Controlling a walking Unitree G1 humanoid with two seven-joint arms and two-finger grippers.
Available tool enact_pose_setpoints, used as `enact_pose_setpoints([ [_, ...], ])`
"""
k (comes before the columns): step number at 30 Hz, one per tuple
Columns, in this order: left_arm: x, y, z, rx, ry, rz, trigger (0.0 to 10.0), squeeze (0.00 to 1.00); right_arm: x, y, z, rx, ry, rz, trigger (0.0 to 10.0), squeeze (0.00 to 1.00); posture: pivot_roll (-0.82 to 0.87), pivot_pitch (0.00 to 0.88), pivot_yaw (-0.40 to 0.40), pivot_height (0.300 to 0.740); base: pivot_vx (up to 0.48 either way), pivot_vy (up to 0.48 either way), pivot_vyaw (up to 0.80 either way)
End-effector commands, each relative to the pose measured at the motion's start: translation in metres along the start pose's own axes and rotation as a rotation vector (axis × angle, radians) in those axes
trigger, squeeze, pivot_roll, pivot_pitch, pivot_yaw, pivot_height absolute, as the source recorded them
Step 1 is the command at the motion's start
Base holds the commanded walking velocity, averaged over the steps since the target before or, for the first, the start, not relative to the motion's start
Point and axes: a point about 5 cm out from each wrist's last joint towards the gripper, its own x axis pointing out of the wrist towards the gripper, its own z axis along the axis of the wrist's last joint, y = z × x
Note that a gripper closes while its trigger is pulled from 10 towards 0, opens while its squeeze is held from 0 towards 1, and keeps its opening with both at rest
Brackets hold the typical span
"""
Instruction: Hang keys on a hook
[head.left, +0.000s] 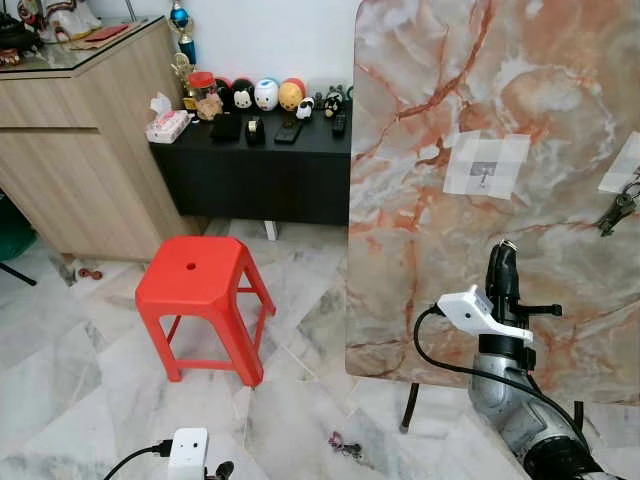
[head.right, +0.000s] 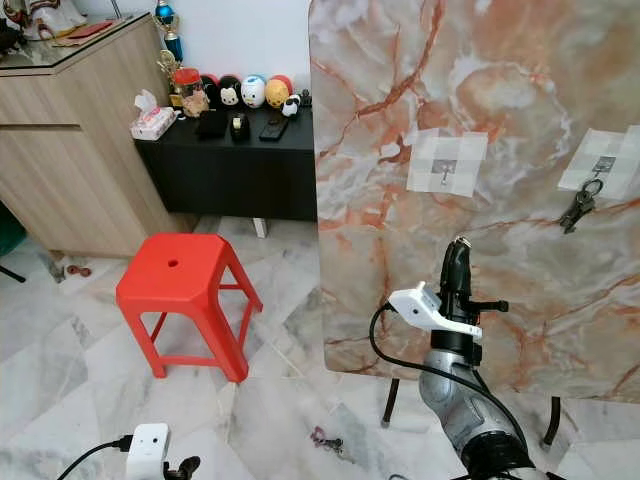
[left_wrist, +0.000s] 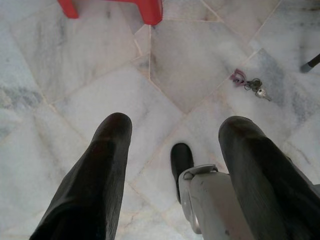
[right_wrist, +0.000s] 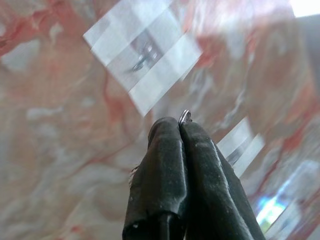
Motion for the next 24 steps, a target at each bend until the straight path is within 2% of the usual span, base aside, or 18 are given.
enact_pose_setpoints([
  [1, 0.0, 0.005, 0.002, -0.007, -0.01, 0.015, 10.0, 0.0, 0.004, 0.0, -0.002, 0.048, 0.06, -0.002, 10.0, 0.0, 0.0, 0.0, 0.036, 0.74, 0.0, 0.0, 0.0],
  [12, 0.0, 0.003, 0.001, -0.026, -0.01, 0.013, 10.0, 0.0, 0.011, -0.002, -0.003, 0.04, 0.057, -0.006, 10.0, 0.0, 0.0, 0.0, 0.029, 0.74, 0.0, 0.0, 0.0],
  [15, 0.0, 0.003, 0.001, -0.031, -0.01, 0.013, 10.0, 0.0, 0.01, -0.004, -0.007, 0.062, 0.087, -0.019, 10.0, 0.0, 0.0, 0.0, 0.026, 0.74, 0.0, 0.0, 0.0],
  [17, 0.0, 0.003, 0.001, -0.033, -0.01, 0.016, 10.0, 0.0, 0.008, -0.004, -0.016, 0.134, 0.191, -0.022, 10.0, 0.0, 0.0, 0.0, 0.025, 0.74, 0.0, 0.0, 0.0],
  [18, 0.0, 0.003, 0.001, -0.033, -0.011, 0.016, 10.0, 0.0, 0.007, -0.004, -0.018, 0.145, 0.208, -0.023, 10.0, 0.0, 0.0, 0.0, 0.025, 0.74, 0.0, 0.0, 0.0],
  [20, -0.001, 0.004, 0.001, -0.037, -0.021, 0.025, 10.0, 0.0, 0.008, -0.005, -0.017, 0.11, 0.174, -0.019, 10.0, 0.0, 0.0, 0.0, 0.024, 0.74, 0.0, 0.0, 0.0],
  [24, -0.001, 0.004, 0.001, -0.035, -0.02, 0.025, 10.0, 0.0, 0.007, -0.003, -0.017, 0.11, 0.176, -0.001, 10.0, 0.0, 0.0, 0.0, 0.026, 0.74, 0.0, 0.0, 0.0],
])
